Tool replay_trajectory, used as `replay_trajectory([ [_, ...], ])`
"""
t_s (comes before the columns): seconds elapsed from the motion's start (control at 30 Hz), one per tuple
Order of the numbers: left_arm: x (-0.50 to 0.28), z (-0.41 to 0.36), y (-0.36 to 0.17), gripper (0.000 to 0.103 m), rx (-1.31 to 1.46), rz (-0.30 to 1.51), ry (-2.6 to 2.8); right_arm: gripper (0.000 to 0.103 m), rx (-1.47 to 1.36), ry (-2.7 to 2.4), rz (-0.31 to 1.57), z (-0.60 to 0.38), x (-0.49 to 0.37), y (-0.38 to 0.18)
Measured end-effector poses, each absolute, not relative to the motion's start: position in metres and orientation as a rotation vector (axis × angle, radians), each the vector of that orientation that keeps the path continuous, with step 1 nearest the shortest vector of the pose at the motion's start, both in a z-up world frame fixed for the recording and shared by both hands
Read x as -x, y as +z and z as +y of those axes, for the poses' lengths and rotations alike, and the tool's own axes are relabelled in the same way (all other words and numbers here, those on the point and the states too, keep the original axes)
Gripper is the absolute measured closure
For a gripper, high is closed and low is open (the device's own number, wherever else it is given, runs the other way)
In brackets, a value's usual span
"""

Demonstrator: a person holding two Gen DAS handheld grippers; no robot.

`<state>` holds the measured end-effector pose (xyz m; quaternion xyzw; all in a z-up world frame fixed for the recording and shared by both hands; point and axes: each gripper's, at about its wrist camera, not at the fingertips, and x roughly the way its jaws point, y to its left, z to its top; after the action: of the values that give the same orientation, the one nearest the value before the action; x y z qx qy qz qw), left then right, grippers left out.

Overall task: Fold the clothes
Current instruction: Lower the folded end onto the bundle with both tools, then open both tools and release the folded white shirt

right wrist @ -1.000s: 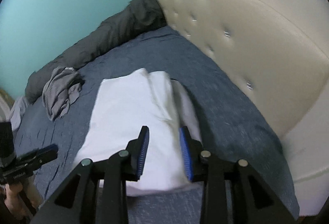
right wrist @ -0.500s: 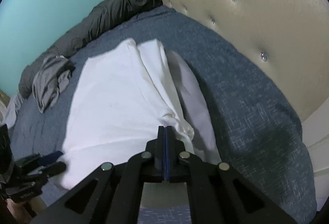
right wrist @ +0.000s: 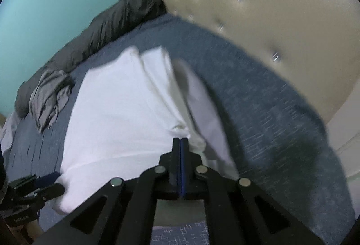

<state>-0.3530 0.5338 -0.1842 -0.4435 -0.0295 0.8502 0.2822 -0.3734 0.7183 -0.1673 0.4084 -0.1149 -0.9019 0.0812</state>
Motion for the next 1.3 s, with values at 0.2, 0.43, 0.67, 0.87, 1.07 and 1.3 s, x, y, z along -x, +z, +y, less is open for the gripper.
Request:
replay_trajectory([
  [0.2,0.347,0.546,-0.169,0.067,1.140,-0.066,2.264,0.103,-1.105,-2.630,-0.207,0.683,0.346,-0.139],
  [0.43,0.333,0.556,-0.196,0.067,1.216,-0.070,2.205,0.103,-1.177,-2.544,-0.129,0.653,0.330,-0.179],
  [0.67,0.329,0.558,-0.194,0.067,1.210,-0.047,2.209,0.103,-1.183,-2.546,-0.191,0.673,0.309,-0.196],
  [0.87,0.330,0.555,-0.189,0.067,1.196,-0.054,2.225,0.103,-1.045,-2.627,-0.225,0.681,0.312,-0.156],
  [1.07,0.343,0.556,-0.181,0.067,1.197,-0.069,2.256,0.103,-1.139,-2.668,-0.242,0.691,0.350,-0.158],
  [1.3,0.339,0.558,-0.201,0.067,1.206,-0.041,2.231,0.103,-1.202,-2.661,-0.333,0.708,0.345,-0.200],
])
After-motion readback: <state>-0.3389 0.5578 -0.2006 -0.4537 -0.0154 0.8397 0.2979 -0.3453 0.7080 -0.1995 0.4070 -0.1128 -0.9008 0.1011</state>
